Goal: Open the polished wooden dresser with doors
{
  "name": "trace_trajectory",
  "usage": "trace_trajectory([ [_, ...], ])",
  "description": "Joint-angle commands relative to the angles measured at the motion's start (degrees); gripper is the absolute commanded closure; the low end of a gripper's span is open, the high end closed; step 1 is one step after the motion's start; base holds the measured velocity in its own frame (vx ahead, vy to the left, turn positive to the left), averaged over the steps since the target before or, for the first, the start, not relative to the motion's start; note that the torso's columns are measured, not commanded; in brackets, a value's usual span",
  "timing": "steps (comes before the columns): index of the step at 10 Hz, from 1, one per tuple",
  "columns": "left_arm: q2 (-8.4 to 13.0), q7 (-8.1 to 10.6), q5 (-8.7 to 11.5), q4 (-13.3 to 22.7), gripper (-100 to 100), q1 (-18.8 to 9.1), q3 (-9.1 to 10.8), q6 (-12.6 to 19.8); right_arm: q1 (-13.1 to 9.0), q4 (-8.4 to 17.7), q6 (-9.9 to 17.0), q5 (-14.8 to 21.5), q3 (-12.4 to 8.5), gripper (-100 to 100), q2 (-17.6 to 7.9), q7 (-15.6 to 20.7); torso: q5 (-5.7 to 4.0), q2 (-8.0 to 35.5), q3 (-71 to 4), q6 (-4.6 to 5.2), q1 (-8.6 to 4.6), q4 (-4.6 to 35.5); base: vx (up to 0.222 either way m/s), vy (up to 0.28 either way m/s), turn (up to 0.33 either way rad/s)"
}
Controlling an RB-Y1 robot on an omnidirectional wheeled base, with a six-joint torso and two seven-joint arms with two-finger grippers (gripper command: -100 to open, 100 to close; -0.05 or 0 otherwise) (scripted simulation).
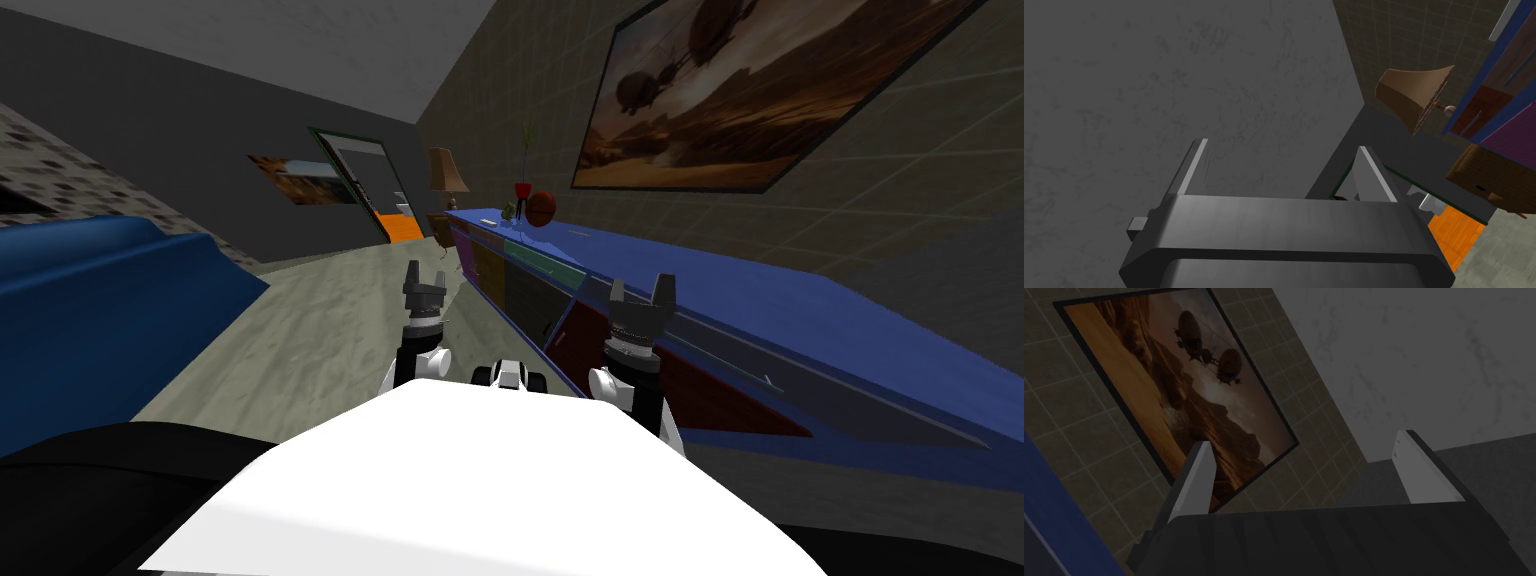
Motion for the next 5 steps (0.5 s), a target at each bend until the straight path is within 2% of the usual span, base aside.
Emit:
trace_trajectory([
  [1, 0.0, 0.0, 0.0, 0.0, 0, 0.0, 0.0, 0.0, 0.1, 0.59, -0.07, 2.67, -0.74, -100, -3.0, 2.24, 0.0, 0.12, -0.28, 0.0, 0.0, 0.15, 0.05, 0.053, -0.05],
  [5, 0.0, 0.0, 0.0, 0.0, 0, 0.0, 0.0, 0.0, 0.15, 1.6, -0.06, 8.47, -2.45, -100, -7.72, 6.88, -0.02, 0.31, -0.25, 0.01, -0.08, 0.26, 0.049, 0.064, -0.065],
])
